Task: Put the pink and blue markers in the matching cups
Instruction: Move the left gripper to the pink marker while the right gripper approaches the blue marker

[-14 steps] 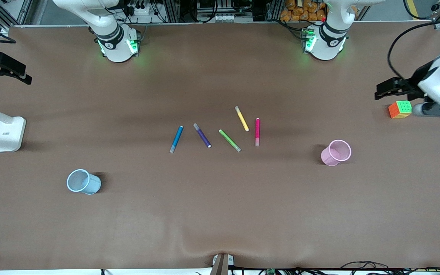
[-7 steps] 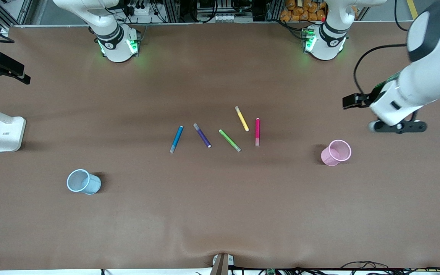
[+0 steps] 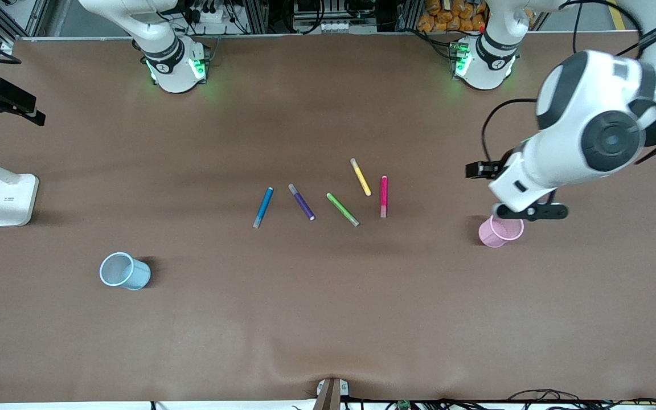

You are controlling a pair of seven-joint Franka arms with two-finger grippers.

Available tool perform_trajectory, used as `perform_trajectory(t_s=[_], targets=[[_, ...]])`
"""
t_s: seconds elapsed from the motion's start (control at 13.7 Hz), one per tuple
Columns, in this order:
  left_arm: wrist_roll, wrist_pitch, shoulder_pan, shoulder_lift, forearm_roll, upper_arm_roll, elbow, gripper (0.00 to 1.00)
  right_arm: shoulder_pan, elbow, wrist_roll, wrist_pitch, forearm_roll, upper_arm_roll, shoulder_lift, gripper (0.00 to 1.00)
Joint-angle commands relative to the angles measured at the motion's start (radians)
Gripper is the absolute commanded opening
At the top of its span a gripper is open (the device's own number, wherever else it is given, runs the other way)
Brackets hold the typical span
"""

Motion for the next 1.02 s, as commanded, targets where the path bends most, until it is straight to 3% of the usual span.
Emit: perform_trajectory(t_s=[0.0, 0.66, 0.95], targets=[[-0.017, 0.045, -0.028, 0.037, -0.008, 0.004, 0.03, 1.0, 0.018, 0.03, 0.005, -0.019, 0.018, 0.005, 0.014, 1.0], [-0.019, 0.093, -0.059, 0.144, -0.046, 0.004, 0.027, 1.0, 0.064, 0.028, 0.01, 0.045, 0.077, 0.005, 0.084, 1.0], [-0.072, 0.142, -0.107, 0.222, -0.097, 0.004, 0.022, 1.0, 0.137, 0.028, 0.01, 0.162, 0.099, 0.005, 0.207, 1.0]])
